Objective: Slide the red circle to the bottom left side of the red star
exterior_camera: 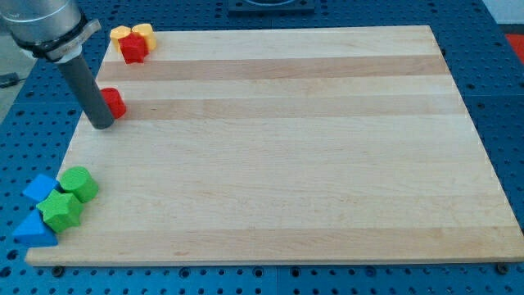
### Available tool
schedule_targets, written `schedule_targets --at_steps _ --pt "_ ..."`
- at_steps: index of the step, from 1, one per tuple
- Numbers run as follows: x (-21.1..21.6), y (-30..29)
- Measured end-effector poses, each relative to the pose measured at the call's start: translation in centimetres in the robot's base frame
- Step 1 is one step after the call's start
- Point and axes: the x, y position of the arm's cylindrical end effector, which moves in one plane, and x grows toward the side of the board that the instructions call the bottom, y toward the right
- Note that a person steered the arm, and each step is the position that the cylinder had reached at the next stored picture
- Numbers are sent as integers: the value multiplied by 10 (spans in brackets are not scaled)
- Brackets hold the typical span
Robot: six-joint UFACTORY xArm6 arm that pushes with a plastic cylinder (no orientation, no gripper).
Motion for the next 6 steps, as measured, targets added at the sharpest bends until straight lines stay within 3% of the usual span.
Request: schedule_targets --at_steps 6 --pt "-107 -5"
